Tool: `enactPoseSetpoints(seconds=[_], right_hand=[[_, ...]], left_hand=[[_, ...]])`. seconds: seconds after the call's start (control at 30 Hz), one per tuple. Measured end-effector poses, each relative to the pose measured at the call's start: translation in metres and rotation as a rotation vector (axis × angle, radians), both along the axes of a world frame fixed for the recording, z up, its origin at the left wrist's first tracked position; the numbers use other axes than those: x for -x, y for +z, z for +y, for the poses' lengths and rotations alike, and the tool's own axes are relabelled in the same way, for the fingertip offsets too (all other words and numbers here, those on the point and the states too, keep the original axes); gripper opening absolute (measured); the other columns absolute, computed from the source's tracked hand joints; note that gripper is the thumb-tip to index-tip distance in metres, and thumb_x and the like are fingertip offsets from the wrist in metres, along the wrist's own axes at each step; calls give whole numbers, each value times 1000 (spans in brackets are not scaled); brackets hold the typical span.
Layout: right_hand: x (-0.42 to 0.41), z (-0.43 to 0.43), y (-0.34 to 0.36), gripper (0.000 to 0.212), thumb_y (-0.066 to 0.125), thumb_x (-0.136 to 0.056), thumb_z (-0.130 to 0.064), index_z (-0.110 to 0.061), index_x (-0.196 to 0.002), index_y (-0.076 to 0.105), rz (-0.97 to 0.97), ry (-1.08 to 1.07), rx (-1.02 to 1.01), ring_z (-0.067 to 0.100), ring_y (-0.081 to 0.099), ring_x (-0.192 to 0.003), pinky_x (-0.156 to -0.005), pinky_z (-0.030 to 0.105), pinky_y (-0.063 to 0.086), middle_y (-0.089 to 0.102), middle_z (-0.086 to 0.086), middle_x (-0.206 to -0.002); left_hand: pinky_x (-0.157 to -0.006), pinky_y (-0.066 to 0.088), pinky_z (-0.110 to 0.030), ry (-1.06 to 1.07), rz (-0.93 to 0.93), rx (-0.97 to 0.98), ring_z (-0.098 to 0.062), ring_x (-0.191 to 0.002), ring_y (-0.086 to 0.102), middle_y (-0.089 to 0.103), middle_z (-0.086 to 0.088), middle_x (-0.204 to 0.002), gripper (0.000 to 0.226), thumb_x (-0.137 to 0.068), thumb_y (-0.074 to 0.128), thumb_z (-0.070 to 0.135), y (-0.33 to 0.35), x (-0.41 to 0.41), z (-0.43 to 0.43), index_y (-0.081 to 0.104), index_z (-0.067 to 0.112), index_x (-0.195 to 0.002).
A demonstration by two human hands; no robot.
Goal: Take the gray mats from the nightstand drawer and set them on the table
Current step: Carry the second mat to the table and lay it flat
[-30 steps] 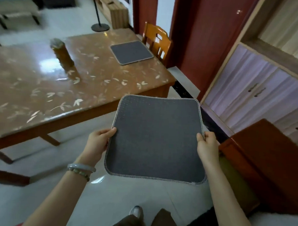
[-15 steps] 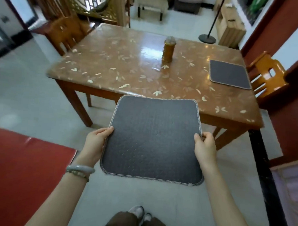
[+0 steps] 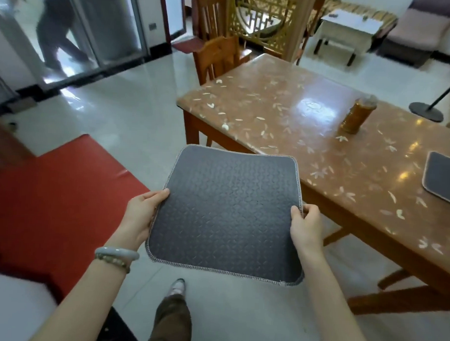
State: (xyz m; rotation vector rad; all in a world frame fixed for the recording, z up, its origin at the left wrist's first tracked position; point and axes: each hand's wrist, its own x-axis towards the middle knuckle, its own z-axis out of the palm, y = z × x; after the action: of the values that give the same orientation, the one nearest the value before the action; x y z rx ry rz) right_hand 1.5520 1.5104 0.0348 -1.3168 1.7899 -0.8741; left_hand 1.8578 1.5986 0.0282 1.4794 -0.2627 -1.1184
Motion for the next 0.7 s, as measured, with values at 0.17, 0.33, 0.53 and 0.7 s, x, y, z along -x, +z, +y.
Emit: enactPoseSetpoints(seconds=[0.17,0.33,0.53,0.7], right_hand=[[-70,-32,-3,4,47,-96,-25,-22,-95,46,-31,25,-12,2,47,-76,-72,31,36,52,-10,-84],[-157,-68,-5,8,48,-96,-24,-22,-88,45,-50,25,11,3,48,-75,-62,30,35,52,-8,-83],[-255,-107,-7,6,48,-96,-23,-19,-93,45,-49,27,-8,2,46,-73,-71,32,36,50,-10,-82],[-298,-135,-3,7,49,-96,-22,-15,-94,47,-47,20,-3,13,50,-78,-75,33,38,51,-7,-82]], left_hand=[[-47,53,-25,21,1,12,-19,-52,68,73,-11,-66,11,-82,72,15,-3,-67,-25,74,7,-75],[-47,53,-26,47,14,16,-21,-54,68,73,-12,-69,9,-81,72,14,-4,-154,-60,74,5,-79],[-50,55,-29,36,24,4,-24,-56,69,73,-16,-74,15,-80,74,16,1,-256,-99,73,2,-86],[-51,55,-28,39,23,23,-23,-58,70,74,-15,-73,17,-81,73,14,1,-299,-133,71,0,-90]])
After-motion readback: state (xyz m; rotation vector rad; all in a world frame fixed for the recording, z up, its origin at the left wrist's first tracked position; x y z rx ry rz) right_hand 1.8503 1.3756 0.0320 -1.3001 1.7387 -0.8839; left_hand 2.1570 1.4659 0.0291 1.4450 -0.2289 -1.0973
